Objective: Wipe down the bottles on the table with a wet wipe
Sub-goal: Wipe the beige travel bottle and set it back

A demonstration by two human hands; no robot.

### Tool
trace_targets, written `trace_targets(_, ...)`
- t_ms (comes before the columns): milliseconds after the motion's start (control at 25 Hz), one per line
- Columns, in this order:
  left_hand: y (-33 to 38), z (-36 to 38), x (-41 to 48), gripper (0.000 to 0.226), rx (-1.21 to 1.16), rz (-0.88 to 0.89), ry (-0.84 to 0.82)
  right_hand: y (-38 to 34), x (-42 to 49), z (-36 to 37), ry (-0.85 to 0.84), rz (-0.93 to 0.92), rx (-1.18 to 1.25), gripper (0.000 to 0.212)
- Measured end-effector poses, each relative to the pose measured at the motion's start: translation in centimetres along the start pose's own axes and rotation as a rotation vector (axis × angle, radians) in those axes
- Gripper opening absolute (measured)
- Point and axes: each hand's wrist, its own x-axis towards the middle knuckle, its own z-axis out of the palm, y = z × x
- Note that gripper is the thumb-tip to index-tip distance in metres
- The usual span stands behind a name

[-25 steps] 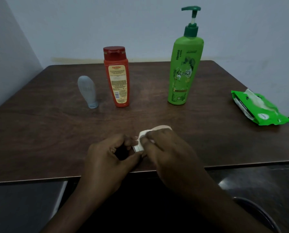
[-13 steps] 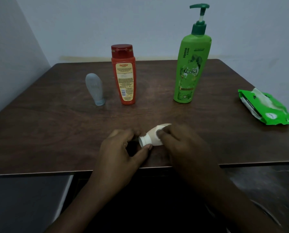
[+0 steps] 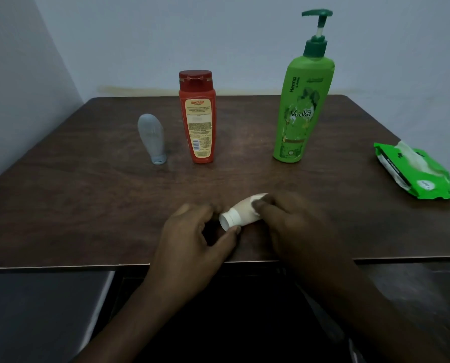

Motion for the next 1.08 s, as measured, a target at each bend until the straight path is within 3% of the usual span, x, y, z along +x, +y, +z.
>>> trace_targets(160,-0.4,-0.1,0.0,0.022,-0.171,-0.096,0.016,-0.7,0.0,-0.6,-0.017,-0.152,0.051,0.030)
trace_targets(320,-0.5,0.0,0.0,0.011,-0.204,-0.126,0.016,4.4,0.5,0.2,0.006,0.020,0.008,0.038)
trace_targets(400,-0.6,0.0,0.1,0.011,-0.207,-0.132,0.019,3.9,0.5,0.1,0.036,0.023,0.012,0.039)
trace_targets(640,-0.4,0.1,0.1,0.024,-0.209,-0.112,0.014,-0.8,-0.4,-1.0,0.011,-0.212,0.057,0.028)
trace_targets(880,-0.5,0.0,0.1,0.022,-0.160,-0.112,0.021,3.8,0.4,0.0,0.054,0.012,0.025,0.038)
trace_targets(1080,-0.2,-0.2,0.0,0.022,-0.121,-0.074,0.026,-1.1,-0.7,-1.0,-0.007,-0.217,0.080,0.031)
